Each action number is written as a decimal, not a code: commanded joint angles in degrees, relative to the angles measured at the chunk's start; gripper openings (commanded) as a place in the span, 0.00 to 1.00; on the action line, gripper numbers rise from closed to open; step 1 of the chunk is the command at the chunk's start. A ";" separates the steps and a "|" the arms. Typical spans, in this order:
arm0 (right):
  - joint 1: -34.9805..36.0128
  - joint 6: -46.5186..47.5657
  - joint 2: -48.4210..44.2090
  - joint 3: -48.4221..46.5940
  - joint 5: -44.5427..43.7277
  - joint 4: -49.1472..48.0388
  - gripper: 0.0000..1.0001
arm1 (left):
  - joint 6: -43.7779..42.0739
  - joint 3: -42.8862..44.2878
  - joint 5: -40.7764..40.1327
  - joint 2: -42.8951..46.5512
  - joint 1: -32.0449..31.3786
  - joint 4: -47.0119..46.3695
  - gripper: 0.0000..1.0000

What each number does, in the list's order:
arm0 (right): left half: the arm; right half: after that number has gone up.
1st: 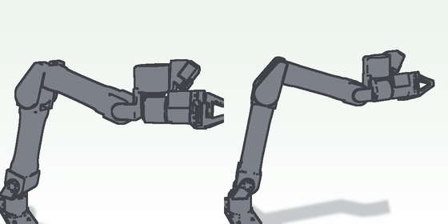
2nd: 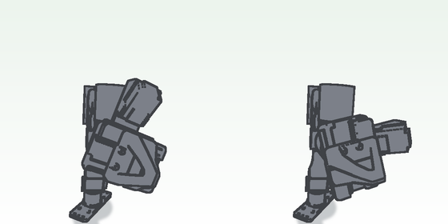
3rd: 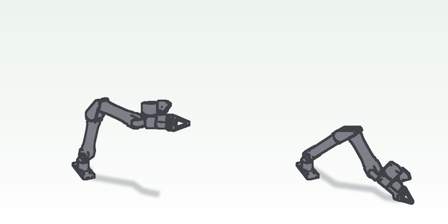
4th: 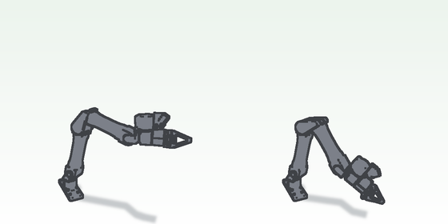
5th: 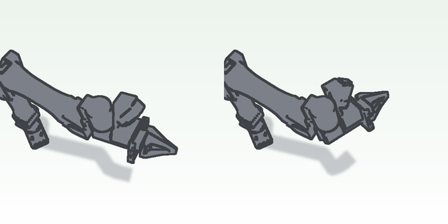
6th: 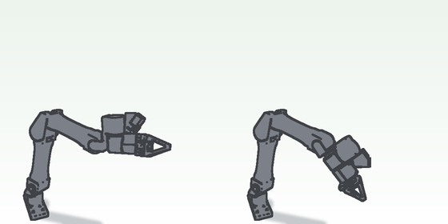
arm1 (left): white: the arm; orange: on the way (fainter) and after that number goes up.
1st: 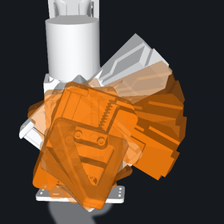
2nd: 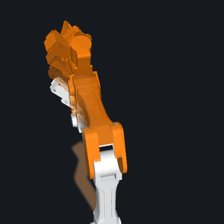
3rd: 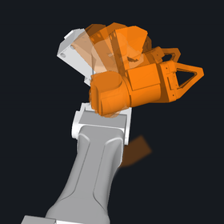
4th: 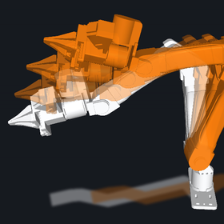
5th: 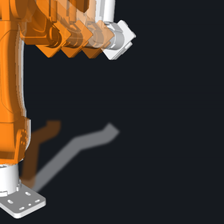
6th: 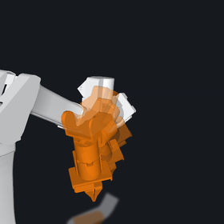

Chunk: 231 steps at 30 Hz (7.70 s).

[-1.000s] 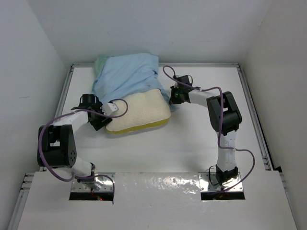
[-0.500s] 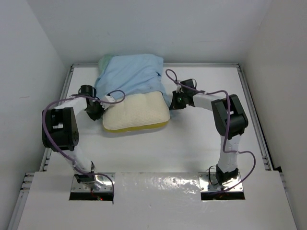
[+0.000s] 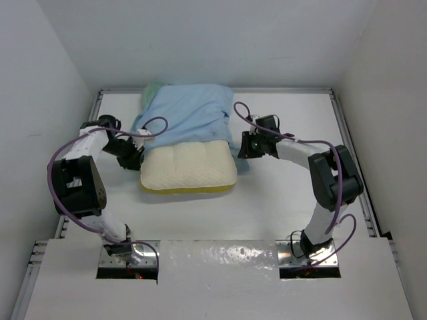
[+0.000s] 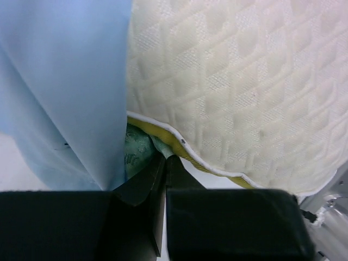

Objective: Put the pillow into the pillowcase

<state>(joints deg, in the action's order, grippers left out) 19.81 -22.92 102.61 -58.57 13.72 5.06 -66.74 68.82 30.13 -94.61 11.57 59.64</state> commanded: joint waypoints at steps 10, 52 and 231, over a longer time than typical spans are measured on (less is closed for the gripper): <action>8.40 -1.94 5.23 0.03 -28.08 5.13 0.61 | -2.17 -5.27 5.91 2.32 0.03 3.73 0.00; -3.03 4.54 -15.88 -73.52 -3.86 -0.59 0.00 | 85.02 81.50 11.37 -1.17 6.53 -70.00 0.00; 13.41 -26.88 -22.53 14.87 -26.63 -21.04 0.40 | 81.85 27.94 -1.57 -10.59 -33.90 -37.13 0.00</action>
<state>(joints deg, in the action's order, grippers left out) 32.77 -40.77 82.83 -48.40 -11.57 -7.73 11.14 92.16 26.74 -104.99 -22.48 30.94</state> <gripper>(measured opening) 0.376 0.109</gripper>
